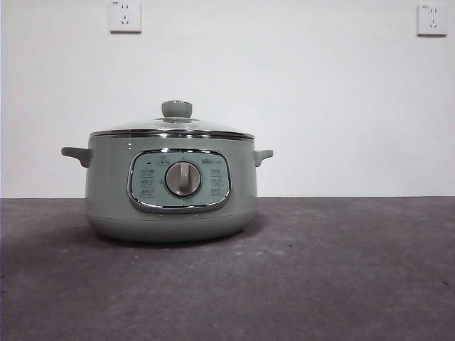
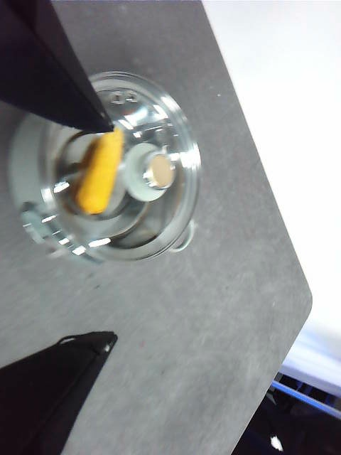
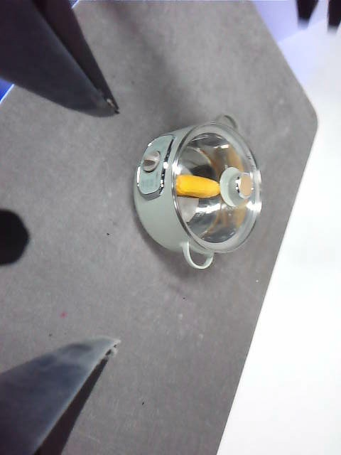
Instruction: Pick up the corn,open the lid,put the corn in the pot,close the lid
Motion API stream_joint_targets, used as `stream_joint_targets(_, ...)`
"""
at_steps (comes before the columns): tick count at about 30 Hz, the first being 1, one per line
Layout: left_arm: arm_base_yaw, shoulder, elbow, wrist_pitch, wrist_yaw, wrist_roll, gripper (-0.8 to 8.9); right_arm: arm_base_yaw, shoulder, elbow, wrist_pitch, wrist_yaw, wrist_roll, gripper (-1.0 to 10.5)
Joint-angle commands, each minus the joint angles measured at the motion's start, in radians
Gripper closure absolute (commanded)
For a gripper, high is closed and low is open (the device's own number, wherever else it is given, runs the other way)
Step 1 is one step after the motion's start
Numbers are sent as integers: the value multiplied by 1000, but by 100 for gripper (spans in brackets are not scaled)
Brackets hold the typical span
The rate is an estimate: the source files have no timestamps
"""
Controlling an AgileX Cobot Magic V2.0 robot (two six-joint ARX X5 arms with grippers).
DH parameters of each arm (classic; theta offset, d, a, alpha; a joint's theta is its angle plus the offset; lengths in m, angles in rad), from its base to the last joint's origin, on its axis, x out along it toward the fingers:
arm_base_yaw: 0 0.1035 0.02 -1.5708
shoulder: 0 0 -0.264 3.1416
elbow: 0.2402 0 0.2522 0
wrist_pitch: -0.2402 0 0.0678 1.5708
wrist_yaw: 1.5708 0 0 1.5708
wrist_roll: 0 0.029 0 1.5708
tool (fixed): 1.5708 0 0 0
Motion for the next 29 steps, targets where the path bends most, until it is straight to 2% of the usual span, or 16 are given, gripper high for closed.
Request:
stream_joint_targets(1, -2, -59, 0, -73, 39, -21, 342, 2, 24, -9, -27, 3, -29, 413)
stream_joint_targets(5, -2, -146, 0, -171, 84, -32, 342, 2, 60, -9, -26, -19, -37, 412)
stream_joint_targets(11, -2, -216, 0, -256, 84, -32, 342, 2, 85, -9, -26, -98, -50, 412)
stream_joint_targets(16, -2, -226, 0, -277, 84, -31, 352, 2, 95, -9, -27, -111, -53, 415)
stream_joint_targets(18, -2, -225, 0, -282, 92, -31, 419, 2, 97, -9, -27, -111, -53, 425)
stream_joint_targets(19, -2, -224, 0, -282, 94, -31, 474, 2, 97, -9, -27, -112, -53, 462)
stream_joint_targets(21, -2, -220, 0, -282, 98, -32, 610, 2, 98, -9, -27, -114, -53, 615)
stream_joint_targets(24, -2, -215, 0, -281, 98, -31, 815, 2, 98, -9, -27, -118, -55, 928)
stream_joint_targets(25, -2, -214, 0, -281, 98, -31, 827, 2, 98, -9, -27, -120, -56, 969)
stream_joint_targets(29, -2, -212, 0, -280, 98, -28, 821, 2, 98, -9, -27, -121, -56, 955)
